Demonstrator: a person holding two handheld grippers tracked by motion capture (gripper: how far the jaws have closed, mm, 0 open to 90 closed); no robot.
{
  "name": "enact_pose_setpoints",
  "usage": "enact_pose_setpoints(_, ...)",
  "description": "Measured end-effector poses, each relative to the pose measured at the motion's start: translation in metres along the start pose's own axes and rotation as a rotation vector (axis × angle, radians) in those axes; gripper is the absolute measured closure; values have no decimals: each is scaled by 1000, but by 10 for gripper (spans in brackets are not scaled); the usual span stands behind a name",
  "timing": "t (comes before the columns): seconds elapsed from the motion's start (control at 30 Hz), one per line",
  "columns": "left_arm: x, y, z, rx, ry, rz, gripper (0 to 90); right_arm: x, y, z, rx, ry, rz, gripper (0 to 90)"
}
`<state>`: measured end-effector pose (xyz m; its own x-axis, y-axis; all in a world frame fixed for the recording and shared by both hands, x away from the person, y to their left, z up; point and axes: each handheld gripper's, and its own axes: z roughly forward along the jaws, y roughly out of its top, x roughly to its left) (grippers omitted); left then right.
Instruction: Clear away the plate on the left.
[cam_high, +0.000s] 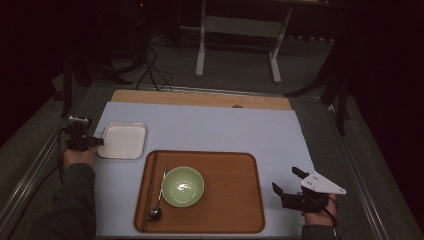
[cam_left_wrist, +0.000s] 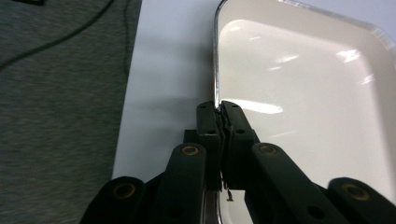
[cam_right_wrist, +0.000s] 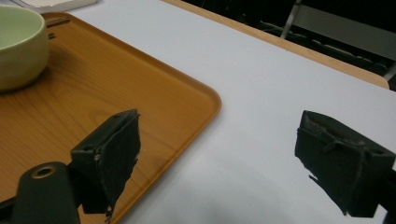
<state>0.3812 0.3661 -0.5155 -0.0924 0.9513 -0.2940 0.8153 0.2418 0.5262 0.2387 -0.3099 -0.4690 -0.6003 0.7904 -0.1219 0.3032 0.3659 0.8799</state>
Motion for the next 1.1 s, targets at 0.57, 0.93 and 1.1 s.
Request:
enact_pose_setpoints(0.57,-14,3,-16,-64,-96,-33,893,0,0,-1,-3,2,1,137)
enact_pose_setpoints(0.93,-28,8,-33,-105,-135,21,893,0,1,0,-3,4,-1,137)
enact_pose_setpoints(1.1,-37,14,-47,-132,-152,62,893,0,1,0,-3,5,-2,137)
